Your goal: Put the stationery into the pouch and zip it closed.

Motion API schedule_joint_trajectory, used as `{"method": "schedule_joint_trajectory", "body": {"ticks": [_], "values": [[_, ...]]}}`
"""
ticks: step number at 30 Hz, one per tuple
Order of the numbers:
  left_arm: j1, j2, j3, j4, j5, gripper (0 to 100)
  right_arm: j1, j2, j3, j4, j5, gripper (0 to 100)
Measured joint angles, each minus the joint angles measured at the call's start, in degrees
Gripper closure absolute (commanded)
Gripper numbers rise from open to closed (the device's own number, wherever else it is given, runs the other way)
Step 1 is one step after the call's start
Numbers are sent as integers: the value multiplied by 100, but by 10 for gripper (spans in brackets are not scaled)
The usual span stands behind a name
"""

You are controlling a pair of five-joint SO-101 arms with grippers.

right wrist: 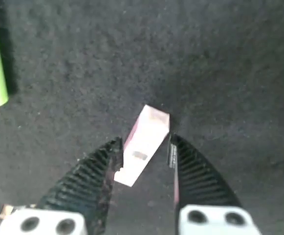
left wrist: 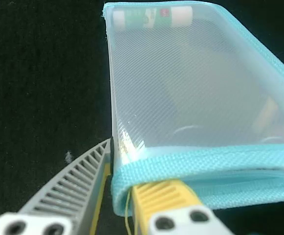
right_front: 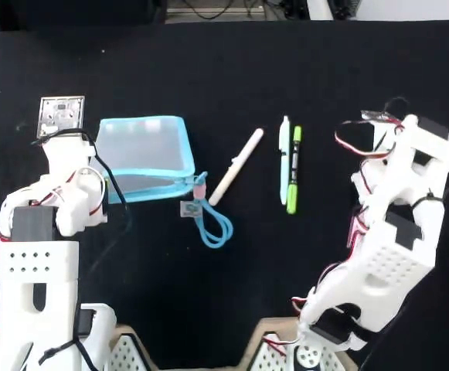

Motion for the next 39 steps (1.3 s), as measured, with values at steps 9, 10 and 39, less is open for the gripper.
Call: {"method": "schedule_joint_trajectory", "body": {"ticks": [9,10,39], "values": [[0,0,0,0,0,970,0,404,-167,-290,-703,851],[0,0,0,0,0,970,0,440,-123,-396,-791,852],[0,0,0,0,0,970,-343,-2497,3481,-3596,-316,983]]}}
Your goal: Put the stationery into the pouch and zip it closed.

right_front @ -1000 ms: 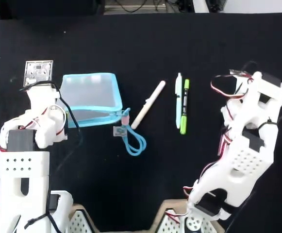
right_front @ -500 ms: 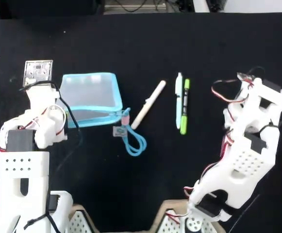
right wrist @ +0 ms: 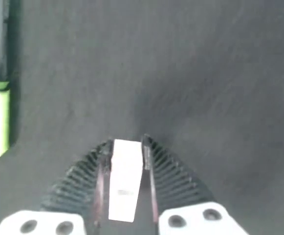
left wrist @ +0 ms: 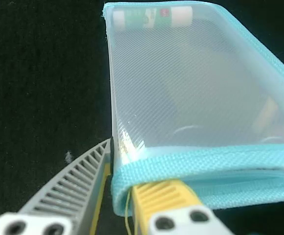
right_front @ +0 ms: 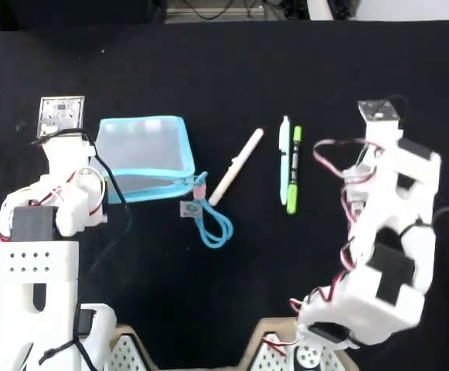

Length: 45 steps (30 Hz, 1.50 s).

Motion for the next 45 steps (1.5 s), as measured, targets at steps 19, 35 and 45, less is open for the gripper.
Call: {"method": "schedule_joint_trajectory", "body": {"ticks": [19,35,45], "values": [[0,0,0,0,0,970,-9,-211,993,-1002,-615,881],[0,0,0,0,0,970,-9,642,-9,132,-1002,884],[0,0,0,0,0,970,0,1626,-1178,774,-615,979]]}}
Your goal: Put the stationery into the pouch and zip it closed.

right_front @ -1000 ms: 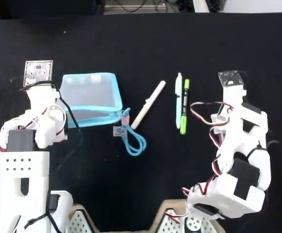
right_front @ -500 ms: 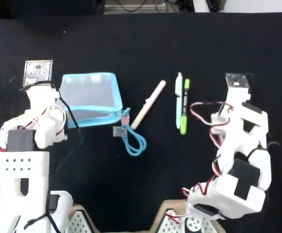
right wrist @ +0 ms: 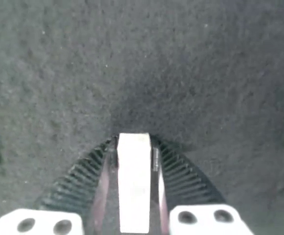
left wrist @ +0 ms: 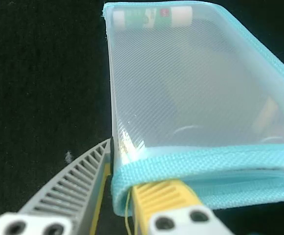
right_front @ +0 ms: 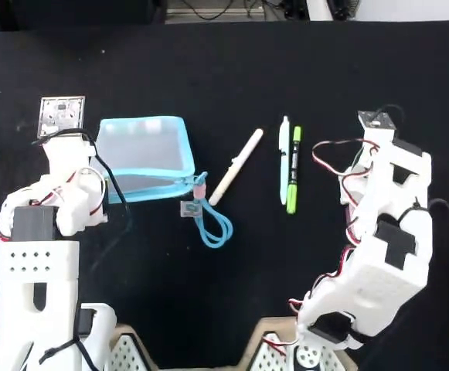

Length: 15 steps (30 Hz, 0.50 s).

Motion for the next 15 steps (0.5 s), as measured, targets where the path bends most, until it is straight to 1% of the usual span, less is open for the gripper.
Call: {"method": "schedule_joint_trajectory", "body": {"ticks": [3,6,10,11,15], "values": [[0,0,0,0,0,970,18,9,-35,0,273,988],[0,0,0,0,0,970,9,-167,-35,18,343,988],[0,0,0,0,0,970,-193,-941,-35,492,343,988],[0,0,0,0,0,970,-325,-1196,-26,624,290,988],[0,0,0,0,0,970,-1055,-2356,325,941,-404,988]]}}
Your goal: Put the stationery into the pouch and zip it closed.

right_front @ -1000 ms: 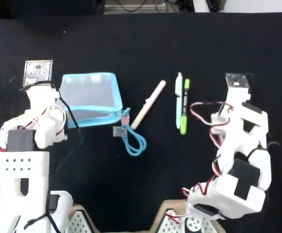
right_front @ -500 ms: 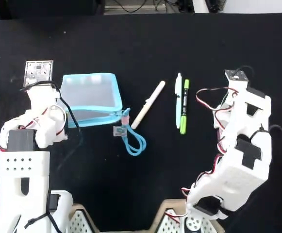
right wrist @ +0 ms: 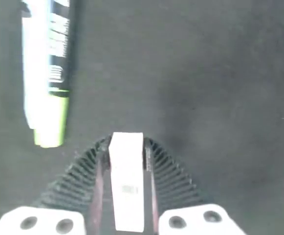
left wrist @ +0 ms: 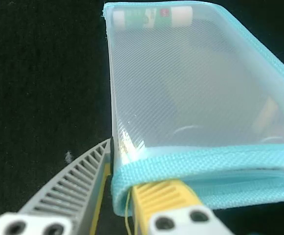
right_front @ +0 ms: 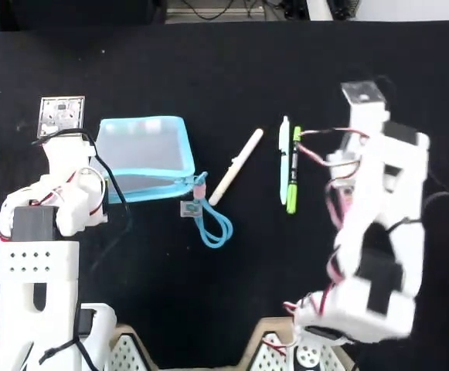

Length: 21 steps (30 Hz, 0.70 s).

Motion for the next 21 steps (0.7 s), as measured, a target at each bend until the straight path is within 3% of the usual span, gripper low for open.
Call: {"method": "schedule_joint_trajectory", "body": {"ticks": [13,21], "values": [[0,0,0,0,0,970,-1811,-2963,844,53,-1477,988],[0,0,0,0,0,970,-2813,-4070,1547,-712,-2101,987]]}}
